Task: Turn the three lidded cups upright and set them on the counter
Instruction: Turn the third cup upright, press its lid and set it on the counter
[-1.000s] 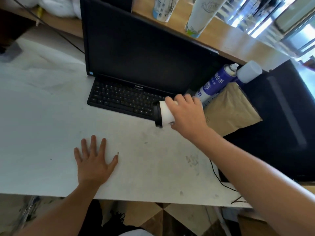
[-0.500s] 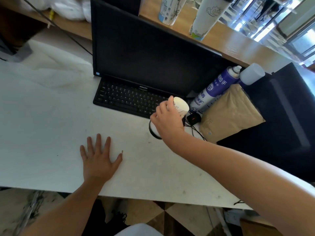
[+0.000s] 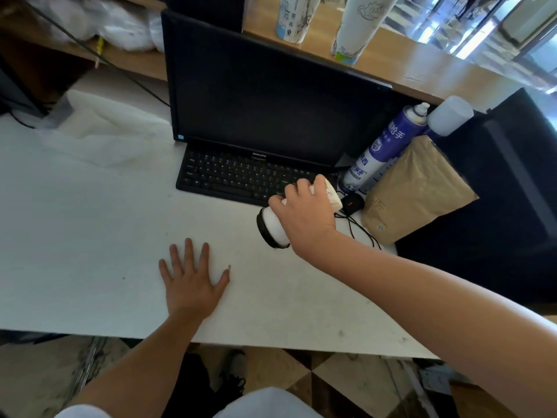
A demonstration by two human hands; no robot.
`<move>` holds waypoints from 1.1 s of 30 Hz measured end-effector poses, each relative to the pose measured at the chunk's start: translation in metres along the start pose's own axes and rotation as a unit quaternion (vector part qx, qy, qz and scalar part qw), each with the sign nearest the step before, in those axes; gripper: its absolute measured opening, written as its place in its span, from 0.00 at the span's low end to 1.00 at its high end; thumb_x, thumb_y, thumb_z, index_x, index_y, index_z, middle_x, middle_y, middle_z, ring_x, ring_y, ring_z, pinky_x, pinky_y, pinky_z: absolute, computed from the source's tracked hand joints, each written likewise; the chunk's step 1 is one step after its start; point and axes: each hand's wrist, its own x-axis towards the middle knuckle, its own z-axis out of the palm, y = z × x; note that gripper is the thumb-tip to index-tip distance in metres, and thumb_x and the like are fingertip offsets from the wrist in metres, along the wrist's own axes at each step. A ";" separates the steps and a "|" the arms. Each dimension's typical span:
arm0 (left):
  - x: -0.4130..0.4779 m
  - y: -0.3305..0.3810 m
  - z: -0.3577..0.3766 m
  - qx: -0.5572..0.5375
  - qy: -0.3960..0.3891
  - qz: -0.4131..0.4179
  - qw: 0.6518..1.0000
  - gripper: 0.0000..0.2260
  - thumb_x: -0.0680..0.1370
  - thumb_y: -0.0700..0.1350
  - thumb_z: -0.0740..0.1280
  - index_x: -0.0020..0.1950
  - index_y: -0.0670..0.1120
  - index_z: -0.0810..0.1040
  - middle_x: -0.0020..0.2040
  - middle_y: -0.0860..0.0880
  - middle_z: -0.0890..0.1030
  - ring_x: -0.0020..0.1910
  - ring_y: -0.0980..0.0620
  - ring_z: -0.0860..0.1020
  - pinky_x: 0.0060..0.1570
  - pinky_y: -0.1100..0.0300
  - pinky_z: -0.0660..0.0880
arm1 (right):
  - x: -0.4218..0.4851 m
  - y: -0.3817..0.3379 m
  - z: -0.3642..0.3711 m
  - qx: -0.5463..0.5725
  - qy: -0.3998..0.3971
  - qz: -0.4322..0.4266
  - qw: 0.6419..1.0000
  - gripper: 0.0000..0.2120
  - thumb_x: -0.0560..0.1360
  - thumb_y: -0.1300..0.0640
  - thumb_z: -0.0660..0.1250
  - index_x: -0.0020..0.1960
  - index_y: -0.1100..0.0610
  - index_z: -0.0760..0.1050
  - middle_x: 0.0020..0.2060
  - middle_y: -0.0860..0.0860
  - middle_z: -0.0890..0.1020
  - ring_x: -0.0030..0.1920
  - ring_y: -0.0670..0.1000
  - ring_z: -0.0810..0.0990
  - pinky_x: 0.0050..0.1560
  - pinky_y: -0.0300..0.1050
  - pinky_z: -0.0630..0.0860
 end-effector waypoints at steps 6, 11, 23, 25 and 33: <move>0.006 0.002 -0.014 0.016 -0.098 -0.005 0.995 0.39 0.76 0.72 0.39 0.80 0.53 0.33 0.79 0.44 0.30 0.77 0.37 0.29 0.74 0.36 0.33 | -0.007 0.020 0.018 0.441 0.087 0.066 0.891 0.39 0.64 0.49 0.80 0.70 0.49 0.66 0.61 0.51 0.74 0.62 0.57 0.71 0.61 0.56 0.69; 0.015 0.000 -0.033 0.054 -0.194 0.010 0.979 0.41 0.77 0.72 0.46 0.79 0.52 0.31 0.78 0.44 0.28 0.77 0.35 0.31 0.75 0.35 0.38 | -0.018 0.033 0.023 0.656 0.208 0.096 0.719 0.41 0.59 0.49 0.84 0.67 0.49 0.69 0.60 0.47 0.73 0.63 0.50 0.70 0.62 0.44 0.72; -0.001 0.062 -0.128 -0.318 -0.171 0.045 0.931 0.35 0.70 0.51 0.78 0.74 0.52 0.67 0.72 0.51 0.70 0.65 0.49 0.73 0.57 0.53 0.78 | -0.053 0.006 0.070 0.849 0.144 0.176 0.477 0.39 0.63 0.56 0.85 0.67 0.46 0.68 0.56 0.38 0.78 0.56 0.39 0.78 0.59 0.34 0.77; -0.017 0.090 -0.140 -0.365 -0.136 0.089 0.917 0.37 0.70 0.49 0.79 0.75 0.53 0.66 0.70 0.55 0.69 0.65 0.51 0.73 0.55 0.54 0.79 | -0.058 0.000 0.071 0.855 0.135 0.181 0.468 0.38 0.65 0.56 0.84 0.66 0.44 0.65 0.53 0.35 0.75 0.52 0.37 0.77 0.46 0.21 0.72; -0.038 0.149 -0.157 -0.420 -0.067 0.179 0.887 0.30 0.68 0.42 0.80 0.64 0.57 0.70 0.58 0.60 0.78 0.57 0.57 0.79 0.53 0.63 0.78 | -0.067 -0.005 0.079 0.845 0.147 0.210 0.469 0.39 0.63 0.54 0.85 0.65 0.44 0.66 0.58 0.44 0.79 0.59 0.46 0.78 0.48 0.35 0.80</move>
